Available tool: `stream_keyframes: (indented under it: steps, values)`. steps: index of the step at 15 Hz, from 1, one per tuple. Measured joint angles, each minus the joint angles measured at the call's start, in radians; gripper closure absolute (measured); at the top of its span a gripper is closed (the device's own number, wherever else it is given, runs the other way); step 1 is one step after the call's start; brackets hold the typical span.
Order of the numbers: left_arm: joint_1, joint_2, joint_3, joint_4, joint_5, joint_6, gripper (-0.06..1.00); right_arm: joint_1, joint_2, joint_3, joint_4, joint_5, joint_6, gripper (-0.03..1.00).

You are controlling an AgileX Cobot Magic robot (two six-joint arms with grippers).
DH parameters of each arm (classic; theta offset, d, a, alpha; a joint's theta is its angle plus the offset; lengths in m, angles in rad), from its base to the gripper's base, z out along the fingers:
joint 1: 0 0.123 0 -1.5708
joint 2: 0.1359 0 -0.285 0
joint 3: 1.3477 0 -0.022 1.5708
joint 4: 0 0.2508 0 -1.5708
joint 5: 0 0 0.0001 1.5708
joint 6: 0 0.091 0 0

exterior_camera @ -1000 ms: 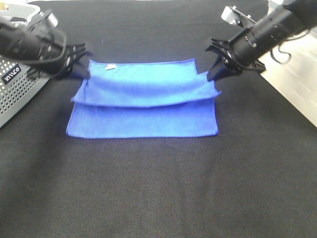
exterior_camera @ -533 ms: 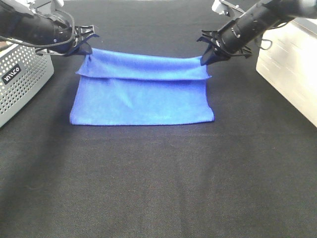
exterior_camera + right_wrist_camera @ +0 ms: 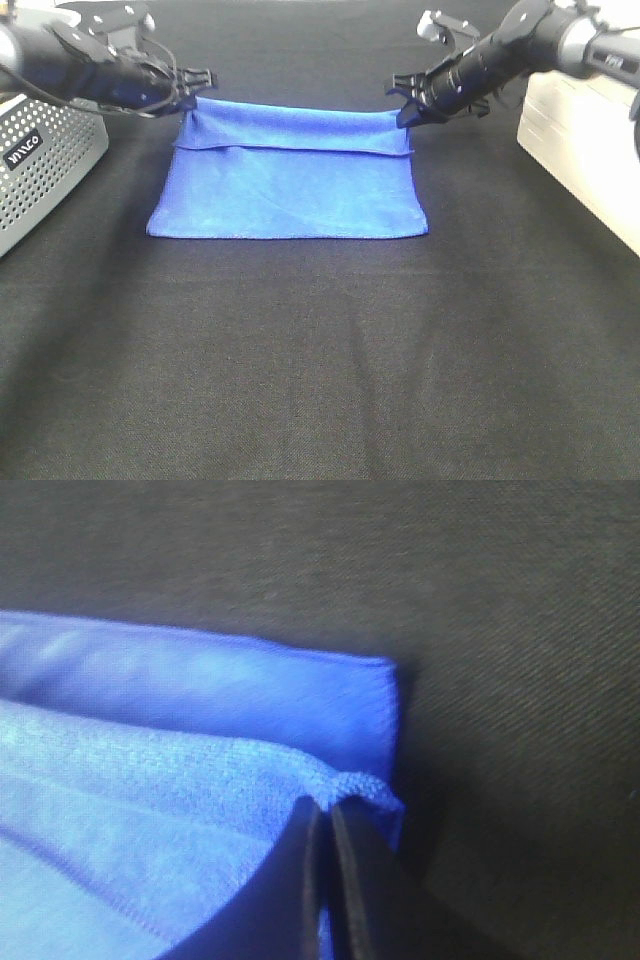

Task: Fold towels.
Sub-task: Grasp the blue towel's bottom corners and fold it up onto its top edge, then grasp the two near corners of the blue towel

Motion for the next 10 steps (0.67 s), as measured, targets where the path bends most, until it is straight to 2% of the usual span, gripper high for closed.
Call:
stream_keyframes:
  steps: [1, 2, 4, 5, 6, 7, 8, 10]
  values:
    - [0.0, 0.019, -0.017, 0.003, 0.0, 0.0, 0.94, 0.0, 0.013, 0.0, 0.0, -0.019, 0.0, 0.96]
    - [-0.001, 0.03, -0.021, 0.007, -0.001, 0.0, 0.9, 0.0, 0.021, 0.0, -0.003, -0.031, 0.0, 0.84]
    - [-0.001, 0.03, -0.026, 0.026, -0.002, 0.0, 0.71, 0.001, 0.021, -0.001, -0.007, -0.043, 0.0, 0.48]
    - [-0.001, 0.03, -0.027, 0.033, -0.004, 0.0, 0.58, 0.002, 0.021, -0.003, -0.007, -0.043, 0.0, 0.35]
    - [-0.001, 0.03, -0.027, 0.037, -0.004, 0.0, 0.39, 0.002, 0.021, -0.005, -0.007, -0.037, 0.0, 0.29]
    - [-0.001, 0.028, -0.027, 0.041, 0.0, 0.0, 0.27, 0.003, 0.021, -0.016, -0.012, -0.014, 0.0, 0.25]
    - [-0.001, 0.023, -0.027, 0.049, 0.01, 0.0, 0.21, 0.003, 0.021, -0.035, -0.022, 0.025, 0.0, 0.24]
    - [0.0, -0.006, -0.027, 0.087, 0.089, -0.001, 0.2, 0.003, 0.021, -0.082, -0.042, 0.131, 0.006, 0.23]
